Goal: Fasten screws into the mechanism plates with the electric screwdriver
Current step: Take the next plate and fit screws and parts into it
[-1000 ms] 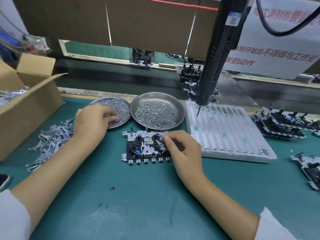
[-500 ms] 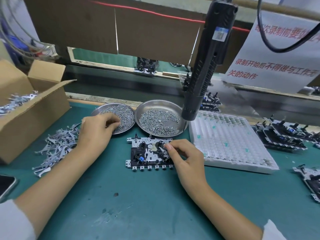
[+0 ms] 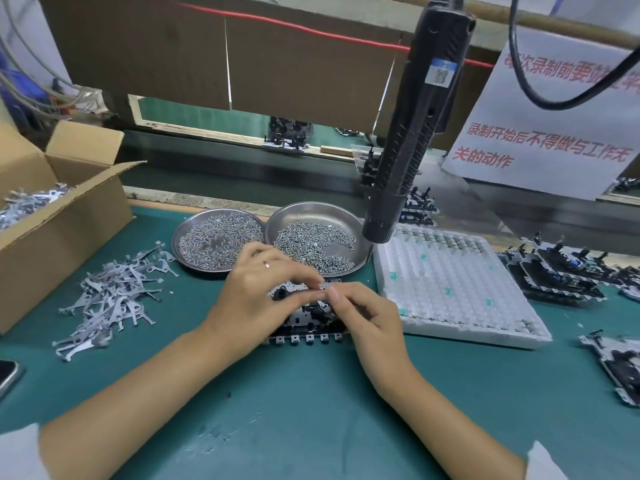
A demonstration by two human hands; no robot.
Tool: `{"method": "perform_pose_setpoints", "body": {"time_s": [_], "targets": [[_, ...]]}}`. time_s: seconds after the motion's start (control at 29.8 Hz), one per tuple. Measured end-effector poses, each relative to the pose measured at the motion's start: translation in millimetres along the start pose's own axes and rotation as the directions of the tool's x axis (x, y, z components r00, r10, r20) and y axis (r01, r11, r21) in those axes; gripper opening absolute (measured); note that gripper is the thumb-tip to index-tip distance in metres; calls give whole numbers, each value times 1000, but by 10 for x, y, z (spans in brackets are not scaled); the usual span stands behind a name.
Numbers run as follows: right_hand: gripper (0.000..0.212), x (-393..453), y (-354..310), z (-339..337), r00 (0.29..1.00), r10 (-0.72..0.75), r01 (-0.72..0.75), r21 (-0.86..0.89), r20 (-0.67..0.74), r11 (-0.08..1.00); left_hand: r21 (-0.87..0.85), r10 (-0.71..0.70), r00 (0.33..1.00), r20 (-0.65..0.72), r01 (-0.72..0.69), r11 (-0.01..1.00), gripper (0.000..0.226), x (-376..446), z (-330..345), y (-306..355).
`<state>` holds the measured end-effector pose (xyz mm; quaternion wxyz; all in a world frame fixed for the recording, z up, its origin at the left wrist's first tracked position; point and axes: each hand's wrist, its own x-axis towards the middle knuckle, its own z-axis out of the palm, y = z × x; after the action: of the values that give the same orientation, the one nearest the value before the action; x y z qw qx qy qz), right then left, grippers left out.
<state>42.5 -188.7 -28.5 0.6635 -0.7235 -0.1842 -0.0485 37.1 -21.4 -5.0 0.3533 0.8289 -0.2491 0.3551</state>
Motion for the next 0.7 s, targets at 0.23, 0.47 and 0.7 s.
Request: {"method": "perform_pose_setpoints", "body": {"time_s": [0.23, 0.47, 0.7], "targets": [[24, 9, -16, -73, 995, 64, -73, 115, 81, 991, 40, 85, 996, -18, -85, 996, 12, -16, 33, 9], [16, 12, -21, -93, 995, 62, -75, 194, 73, 978, 183, 281, 959, 20, -280, 942, 12, -7, 17, -40], [8, 1, 3, -86, 998, 7, -15, 121, 60, 993, 228, 350, 934, 75, -358, 905, 17, -3, 11, -48]]}}
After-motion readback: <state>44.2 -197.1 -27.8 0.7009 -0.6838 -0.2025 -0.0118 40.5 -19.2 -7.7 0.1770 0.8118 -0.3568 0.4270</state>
